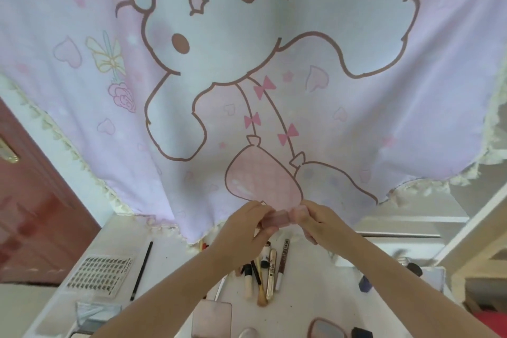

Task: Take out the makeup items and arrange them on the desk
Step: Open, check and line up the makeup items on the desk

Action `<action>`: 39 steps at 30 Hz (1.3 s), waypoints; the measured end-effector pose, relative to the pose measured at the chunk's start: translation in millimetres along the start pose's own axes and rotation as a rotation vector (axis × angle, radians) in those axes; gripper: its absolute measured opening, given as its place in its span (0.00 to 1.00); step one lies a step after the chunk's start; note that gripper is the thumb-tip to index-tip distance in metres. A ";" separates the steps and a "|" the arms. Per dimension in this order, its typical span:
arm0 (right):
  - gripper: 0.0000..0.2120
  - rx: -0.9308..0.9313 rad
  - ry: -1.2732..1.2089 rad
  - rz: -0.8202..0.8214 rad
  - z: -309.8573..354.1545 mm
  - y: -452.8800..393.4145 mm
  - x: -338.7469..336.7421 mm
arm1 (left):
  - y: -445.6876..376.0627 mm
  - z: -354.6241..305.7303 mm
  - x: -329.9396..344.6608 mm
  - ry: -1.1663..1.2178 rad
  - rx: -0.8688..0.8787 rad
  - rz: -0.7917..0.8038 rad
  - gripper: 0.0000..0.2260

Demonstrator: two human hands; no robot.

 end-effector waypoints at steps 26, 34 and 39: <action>0.13 0.055 -0.214 0.018 -2.3 -0.4 -13.7 | -9.1 -11.1 11.0 -0.138 0.170 -0.003 0.17; 0.05 -0.095 -0.050 0.001 -2.3 -0.4 -9.7 | -1.5 -29.3 10.3 -0.471 0.530 -0.122 0.12; 0.11 -0.223 -0.041 -0.025 3.8 4.2 -10.5 | -0.3 -26.3 8.1 -0.475 0.499 -0.128 0.15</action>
Point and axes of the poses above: each hand's wrist, its own y-axis away from the middle knuckle, its own x-axis out of the palm, z = x × y, the point moved 10 cm from there along -y, towards the middle knuckle, and after that the axes turned 14 degrees about -z, right-handed, at the moved point
